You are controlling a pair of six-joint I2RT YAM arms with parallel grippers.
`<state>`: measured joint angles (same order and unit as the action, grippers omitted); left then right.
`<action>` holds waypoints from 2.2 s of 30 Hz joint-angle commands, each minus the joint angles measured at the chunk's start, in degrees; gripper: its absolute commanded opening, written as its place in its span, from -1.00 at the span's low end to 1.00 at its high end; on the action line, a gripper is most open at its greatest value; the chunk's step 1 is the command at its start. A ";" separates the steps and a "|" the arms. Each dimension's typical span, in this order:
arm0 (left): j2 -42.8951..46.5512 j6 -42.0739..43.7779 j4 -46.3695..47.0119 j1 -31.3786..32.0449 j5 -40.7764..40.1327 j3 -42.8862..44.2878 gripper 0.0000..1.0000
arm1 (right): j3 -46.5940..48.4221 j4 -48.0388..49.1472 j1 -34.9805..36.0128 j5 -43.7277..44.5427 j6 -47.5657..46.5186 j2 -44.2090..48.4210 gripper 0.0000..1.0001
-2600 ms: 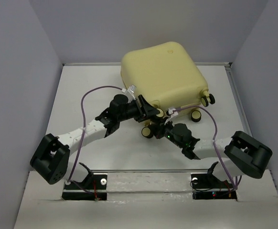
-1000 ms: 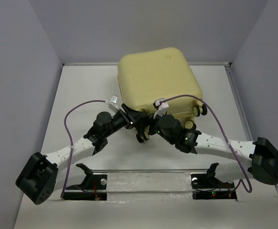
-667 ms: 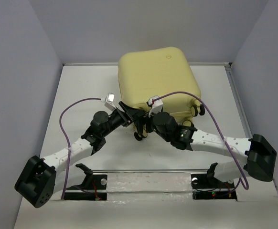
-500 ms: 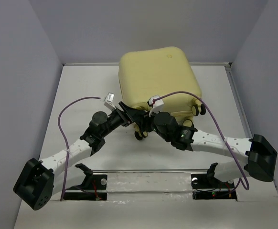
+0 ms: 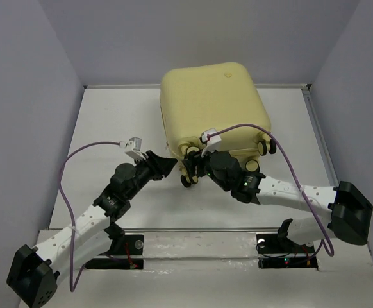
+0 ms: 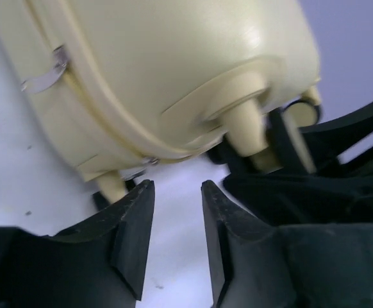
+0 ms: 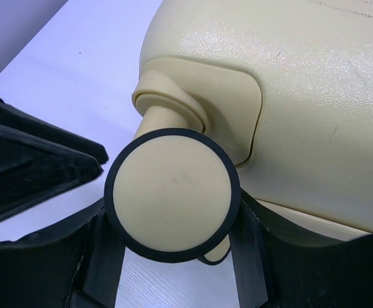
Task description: Pack the luggage
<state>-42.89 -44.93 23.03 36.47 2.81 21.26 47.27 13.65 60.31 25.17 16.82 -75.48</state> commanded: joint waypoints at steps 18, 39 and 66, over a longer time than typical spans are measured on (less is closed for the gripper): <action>-21.70 12.85 12.13 9.59 -25.38 5.02 0.11 | 9.69 6.74 -2.31 -11.18 -1.35 -0.19 -0.86; -18.72 12.84 1.24 8.98 -45.61 7.40 -0.89 | -0.77 8.41 -2.31 -10.76 1.81 9.12 -0.86; 0.48 8.98 -11.47 -12.12 -25.67 12.57 0.77 | 0.45 2.35 3.40 -21.74 -1.34 9.49 -0.86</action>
<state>-54.81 -36.60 15.68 25.61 -14.66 29.74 40.12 9.96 58.15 11.86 15.99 -64.51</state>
